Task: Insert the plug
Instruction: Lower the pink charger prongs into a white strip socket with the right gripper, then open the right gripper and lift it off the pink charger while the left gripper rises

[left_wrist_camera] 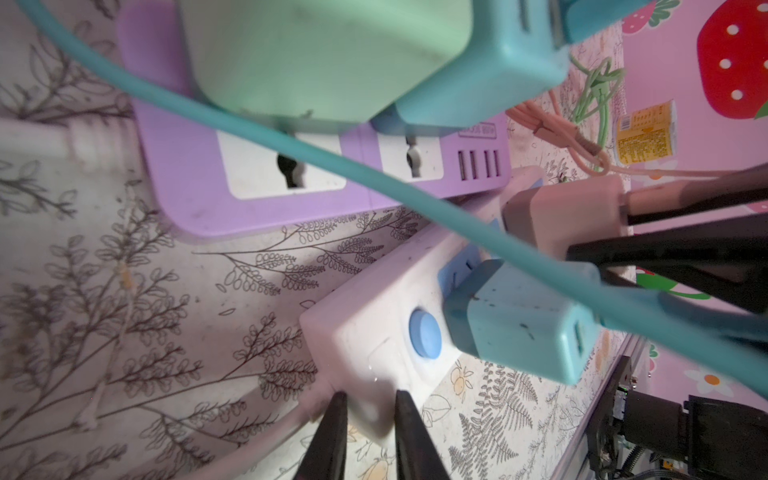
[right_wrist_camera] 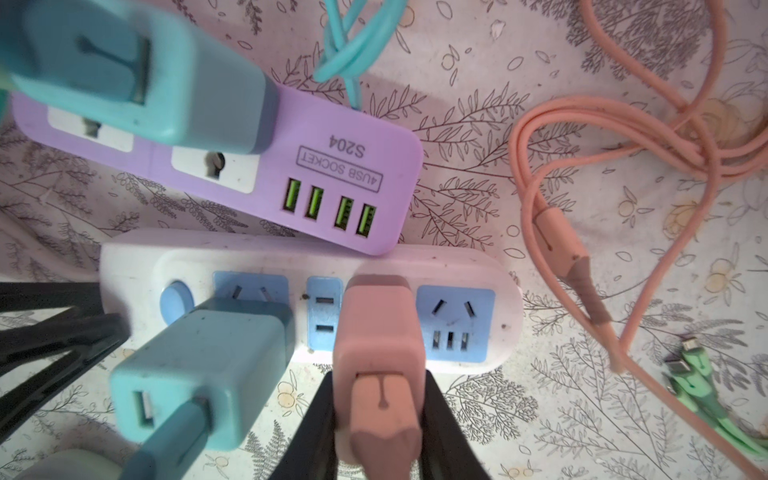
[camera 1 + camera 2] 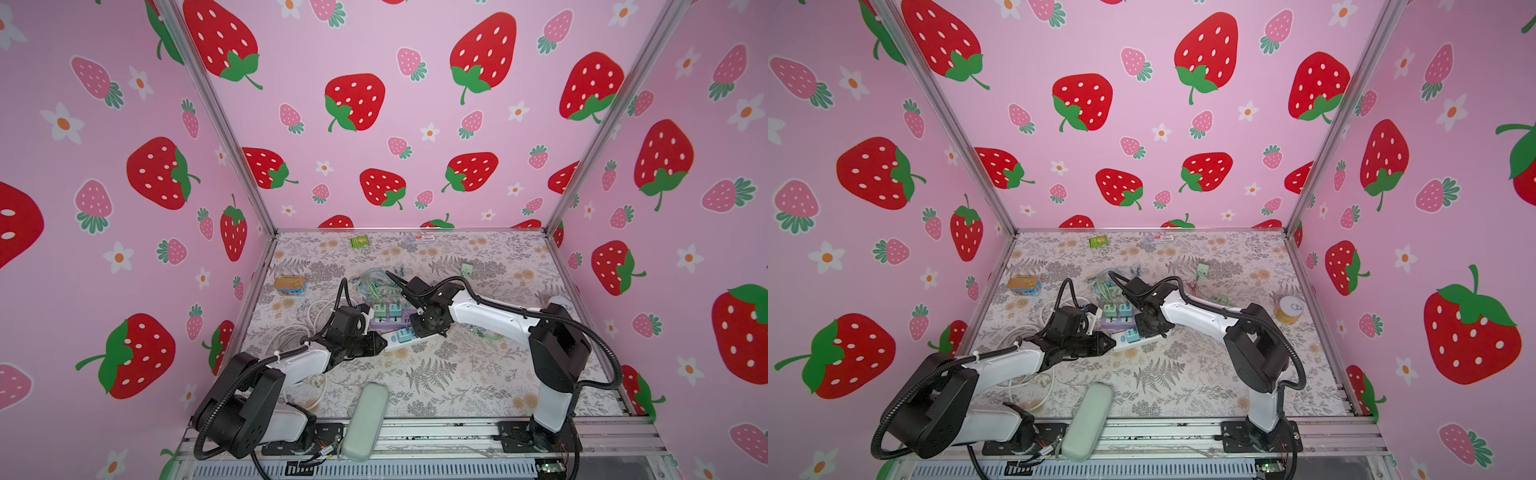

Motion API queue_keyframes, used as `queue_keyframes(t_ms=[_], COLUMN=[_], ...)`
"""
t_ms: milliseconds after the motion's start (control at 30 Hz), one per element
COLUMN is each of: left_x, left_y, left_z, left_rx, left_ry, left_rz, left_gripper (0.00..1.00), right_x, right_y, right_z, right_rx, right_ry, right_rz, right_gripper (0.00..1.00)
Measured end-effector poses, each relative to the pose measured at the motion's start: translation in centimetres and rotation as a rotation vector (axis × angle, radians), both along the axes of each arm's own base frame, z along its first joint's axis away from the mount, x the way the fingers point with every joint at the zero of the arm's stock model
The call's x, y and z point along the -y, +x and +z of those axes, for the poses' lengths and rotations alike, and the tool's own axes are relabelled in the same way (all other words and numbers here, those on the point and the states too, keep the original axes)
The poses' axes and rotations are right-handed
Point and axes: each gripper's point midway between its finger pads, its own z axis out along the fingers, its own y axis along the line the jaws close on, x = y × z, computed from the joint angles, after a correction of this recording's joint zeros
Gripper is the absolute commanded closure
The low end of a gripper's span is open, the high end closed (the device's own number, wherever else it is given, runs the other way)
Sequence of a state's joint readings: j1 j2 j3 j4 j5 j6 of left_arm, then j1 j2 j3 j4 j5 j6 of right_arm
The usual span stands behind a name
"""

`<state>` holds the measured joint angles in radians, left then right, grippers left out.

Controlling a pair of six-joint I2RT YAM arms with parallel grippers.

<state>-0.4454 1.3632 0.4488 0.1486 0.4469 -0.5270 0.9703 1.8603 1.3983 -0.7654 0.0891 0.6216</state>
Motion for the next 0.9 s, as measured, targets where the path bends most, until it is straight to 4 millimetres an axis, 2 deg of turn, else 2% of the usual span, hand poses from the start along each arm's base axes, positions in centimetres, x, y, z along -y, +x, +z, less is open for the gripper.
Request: queue_keyframes(t_ms=[333,567,900], left_x=[0.0,0.2,0.7], left_y=[0.0,-0.3,-0.4], left_z=[0.1,0.6,2.1], left_rx=[0.001,0.014,0.051], left_ry=[-0.002,-0.012,-0.046], left_rz=[-0.001,-0.010,-0.024], left_gripper=[0.76,0.73,0.71], right_x=[0.1,0.1,-0.1], right_y=[0.2,0.2,0.1], right_z=[-0.2,-0.3,0.0], right_rx=[0.000,-0.003,-0.011], right_ry=[-0.033,-0.039,-0.022], right_rz=[0.018,0.020,0.023], right_gripper=[1.00,0.95,0.79])
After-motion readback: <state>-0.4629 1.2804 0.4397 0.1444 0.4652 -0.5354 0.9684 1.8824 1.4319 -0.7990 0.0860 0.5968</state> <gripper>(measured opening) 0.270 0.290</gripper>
